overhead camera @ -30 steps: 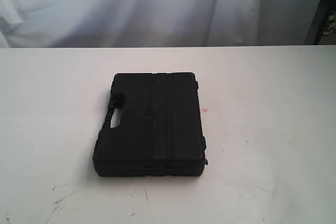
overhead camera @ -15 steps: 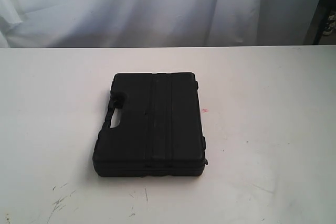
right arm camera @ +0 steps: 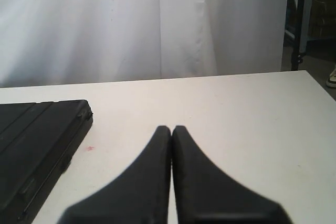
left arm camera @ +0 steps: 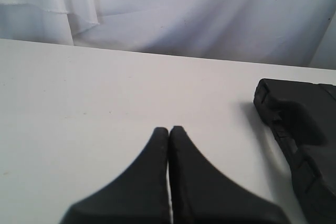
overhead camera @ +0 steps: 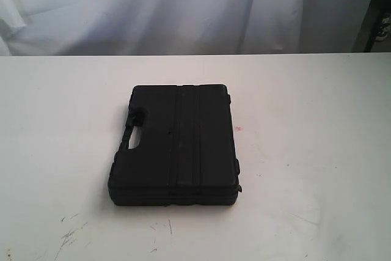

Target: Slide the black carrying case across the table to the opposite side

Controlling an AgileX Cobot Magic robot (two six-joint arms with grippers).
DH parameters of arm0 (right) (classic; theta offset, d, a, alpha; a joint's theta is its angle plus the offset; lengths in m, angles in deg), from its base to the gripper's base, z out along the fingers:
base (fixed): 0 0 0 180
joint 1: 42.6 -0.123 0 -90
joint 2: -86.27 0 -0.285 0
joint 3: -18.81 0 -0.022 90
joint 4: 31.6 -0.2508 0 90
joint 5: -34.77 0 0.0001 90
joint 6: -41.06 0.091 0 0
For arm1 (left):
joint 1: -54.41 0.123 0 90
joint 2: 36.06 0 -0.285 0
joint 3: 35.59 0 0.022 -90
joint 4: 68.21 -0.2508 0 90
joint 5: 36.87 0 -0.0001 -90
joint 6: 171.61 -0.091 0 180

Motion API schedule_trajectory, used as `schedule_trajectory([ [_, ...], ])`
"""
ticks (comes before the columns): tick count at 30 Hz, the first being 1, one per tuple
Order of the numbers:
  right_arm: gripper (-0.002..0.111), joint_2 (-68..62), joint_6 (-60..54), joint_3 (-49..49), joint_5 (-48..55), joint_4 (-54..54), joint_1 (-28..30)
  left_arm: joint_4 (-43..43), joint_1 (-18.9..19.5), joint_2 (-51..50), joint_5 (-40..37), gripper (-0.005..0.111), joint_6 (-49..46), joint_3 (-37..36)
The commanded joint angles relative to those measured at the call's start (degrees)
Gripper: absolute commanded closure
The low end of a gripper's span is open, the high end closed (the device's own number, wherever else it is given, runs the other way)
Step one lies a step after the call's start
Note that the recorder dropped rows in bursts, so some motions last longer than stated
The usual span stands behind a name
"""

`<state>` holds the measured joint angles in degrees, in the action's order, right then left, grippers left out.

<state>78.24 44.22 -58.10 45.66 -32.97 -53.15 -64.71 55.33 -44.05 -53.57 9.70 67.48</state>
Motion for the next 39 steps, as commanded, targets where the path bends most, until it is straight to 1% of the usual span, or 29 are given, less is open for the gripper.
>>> schedule_trajectory([
  [1, 0.108, 0.2, -1.7, -0.3, -0.1, -0.6, 0.4, 0.0, 0.1, 0.2, 0.4, 0.107, -0.1, -0.3],
  [9, 0.108, 0.2, -1.3, -0.3, 0.7, 0.4, 0.4, 0.0, 0.1, 0.2, 0.4, 0.107, -0.1, -0.3],
  [13, 0.108, 0.2, -1.3, -0.3, 4.8, 0.5, 0.5, 0.0, 0.1, 0.2, 0.4, 0.107, -0.1, -0.3],
  [16, 0.108, 0.2, -1.3, -0.3, 7.9, 0.5, 2.5, 0.0, 0.1, 0.2, 0.4, 0.107, -0.1, -0.3],
  [20, 0.108, 0.2, -1.3, -0.3, 7.9, 0.5, 4.7, 0.0, 0.1, 0.2, 0.4, 0.107, -0.1, -0.3],
  [39, 0.108, 0.2, -1.5, -0.3, 9.0, 0.4, 4.7, 0.0, 0.1, 0.2, 0.4, 0.107, -0.1, -0.3],
])
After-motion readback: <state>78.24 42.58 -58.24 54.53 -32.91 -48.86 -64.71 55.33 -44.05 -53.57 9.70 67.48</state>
